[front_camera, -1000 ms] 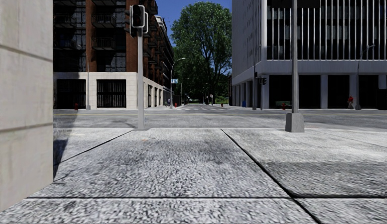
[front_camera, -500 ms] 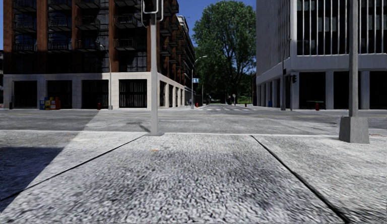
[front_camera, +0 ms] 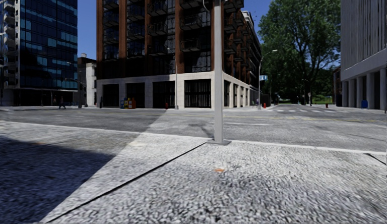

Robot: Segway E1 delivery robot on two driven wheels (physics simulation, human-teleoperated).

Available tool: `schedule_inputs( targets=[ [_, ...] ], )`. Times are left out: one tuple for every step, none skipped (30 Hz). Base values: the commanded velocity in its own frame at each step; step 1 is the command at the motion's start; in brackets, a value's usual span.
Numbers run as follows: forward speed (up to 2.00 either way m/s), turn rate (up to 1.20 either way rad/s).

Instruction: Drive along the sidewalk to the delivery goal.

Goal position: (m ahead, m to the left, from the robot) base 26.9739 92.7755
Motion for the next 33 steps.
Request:
schedule_inputs(
  targets=[
    [2.00,0.76],
    [2.00,0.76],
    [2.00,0.76],
    [2.00,0.76],
    [2.00,0.76],
    [2.00,0.76],
    [2.00,0.76],
    [2.00,0.76],
    [2.00,0.76],
    [2.00,0.76],
    [2.00,0.76],
    [2.00,0.76],
    [2.00,0.76],
    [2.00,0.76],
    [2.00,0.76],
    [2.00,0.76],
    [2.00,0.76],
    [2.00,0.72],
    [2.00,0.71],
    [2.00,0.70],
    [2.00,0.69],
    [2.00,0.69],
    [2.00,0.68],
    [2.00,0.68],
    [2.00,0.68],
    [2.00,0.68],
    [2.00,0.68],
    [2.00,0.68],
    [2.00,0.67],
    [2.00,0.64],
    [2.00,0.62],
    [2.00,0.62],
    [2.00,0.62]
  ],
)
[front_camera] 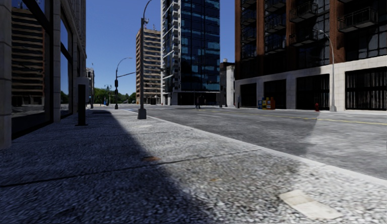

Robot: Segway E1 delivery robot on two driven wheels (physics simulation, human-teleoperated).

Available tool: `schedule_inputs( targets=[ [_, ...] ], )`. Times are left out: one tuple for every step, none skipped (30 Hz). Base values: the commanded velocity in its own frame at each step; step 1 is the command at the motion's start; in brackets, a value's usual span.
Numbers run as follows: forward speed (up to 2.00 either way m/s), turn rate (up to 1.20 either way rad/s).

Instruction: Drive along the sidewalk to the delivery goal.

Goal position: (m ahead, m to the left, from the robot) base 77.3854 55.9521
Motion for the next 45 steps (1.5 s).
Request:
schedule_inputs(
  targets=[
    [2.00,0.61],
    [2.00,0.61],
    [2.00,0.61],
    [2.00,0.61],
    [2.00,0.61],
    [2.00,0.59],
    [2.00,0.59],
    [2.00,0.58],
    [2.00,0.58],
    [2.00,0.58],
    [2.00,0.57],
    [2.00,0.54],
    [2.00,0.52],
    [2.00,0.52],
    [2.00,0.48],
    [2.00,0.43],
    [2.00,0.41],
    [2.00,0.41],
    [2.00,0.41],
    [2.00,0.41],
    [2.00,0.40],
    [2.00,0.40],
    [2.00,0.40],
    [2.00,0.35],
    [2.00,0.00],
    [2.00,0.00],
    [2.00,0.00],
    [2.00,0.00],
    [2.00,0.00],
    [2.00,0.00],
    [2.00,0.00],
    [2.00,0.00],
    [2.00,0.00],
    [2.00,0.00],
    [2.00,0.00],
    [2.00,0.00],
    [2.00,0.00],
    [2.00,0.00],
    [2.00,0.00],
    [2.00,0.00],
    [2.00,0.00],
    [2.00,0.00],
    [2.00,0.00],
    [2.00,0.00],
    [2.00,0.00]
  ],
)
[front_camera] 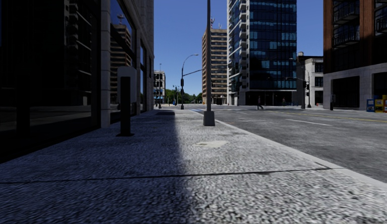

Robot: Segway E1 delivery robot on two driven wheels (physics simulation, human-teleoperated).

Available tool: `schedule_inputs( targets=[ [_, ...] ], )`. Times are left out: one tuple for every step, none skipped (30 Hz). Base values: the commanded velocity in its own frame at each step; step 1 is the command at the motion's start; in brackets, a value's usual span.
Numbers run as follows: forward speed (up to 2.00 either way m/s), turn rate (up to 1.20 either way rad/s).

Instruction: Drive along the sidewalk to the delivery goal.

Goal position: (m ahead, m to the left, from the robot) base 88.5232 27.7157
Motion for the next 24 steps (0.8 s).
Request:
schedule_inputs(
  targets=[
    [2.00,0.00],
    [2.00,0.00],
    [2.00,0.00],
    [2.00,0.00],
    [2.00,0.00],
    [2.00,0.00],
    [2.00,0.00],
    [2.00,0.00],
    [2.00,0.00],
    [2.00,0.00],
    [2.00,0.00],
    [2.00,0.00],
    [2.00,0.00],
    [2.00,0.00],
    [2.00,0.00],
    [2.00,0.00],
    [2.00,0.00],
    [2.00,0.00],
    [2.00,0.02],
    [2.00,0.04],
    [2.00,0.08],
    [2.00,0.08],
    [2.00,0.11],
    [2.00,0.18]
  ],
)
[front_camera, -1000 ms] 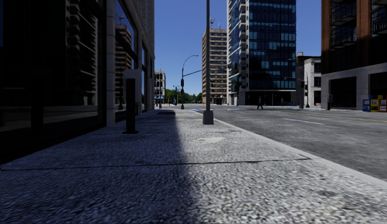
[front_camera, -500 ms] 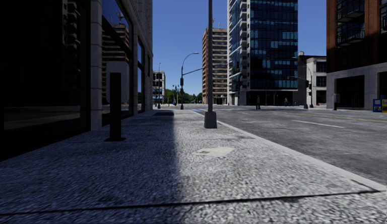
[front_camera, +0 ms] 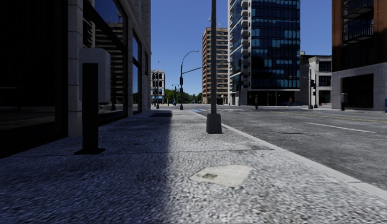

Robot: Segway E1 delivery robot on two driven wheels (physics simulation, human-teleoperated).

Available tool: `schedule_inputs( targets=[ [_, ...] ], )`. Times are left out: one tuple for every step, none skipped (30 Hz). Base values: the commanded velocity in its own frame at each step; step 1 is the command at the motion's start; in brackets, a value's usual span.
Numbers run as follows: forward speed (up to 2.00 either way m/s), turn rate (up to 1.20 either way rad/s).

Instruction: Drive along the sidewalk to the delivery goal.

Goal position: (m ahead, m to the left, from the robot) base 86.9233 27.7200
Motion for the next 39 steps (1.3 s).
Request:
schedule_inputs(
  targets=[
    [2.00,0.20],
    [2.00,0.20],
    [2.00,0.20],
    [2.00,0.21],
    [2.00,0.21],
    [2.00,0.22],
    [2.00,0.22],
    [2.00,0.22],
    [2.00,0.23],
    [2.00,0.23],
    [2.00,0.23],
    [2.00,0.23],
    [2.00,0.24],
    [2.00,0.24],
    [2.00,0.24],
    [2.00,0.24],
    [2.00,0.24],
    [2.00,0.24],
    [2.00,0.24],
    [2.00,0.24],
    [2.00,0.24],
    [2.00,0.24],
    [2.00,0.24],
    [2.00,0.25],
    [2.00,0.25],
    [2.00,0.25],
    [2.00,0.26],
    [2.00,0.26],
    [2.00,0.27],
    [2.00,0.27],
    [2.00,0.27],
    [2.00,0.27],
    [2.00,0.27],
    [2.00,0.27],
    [2.00,0.27],
    [2.00,0.27],
    [2.00,0.27],
    [2.00,0.27],
    [2.00,0.27]
  ],
)
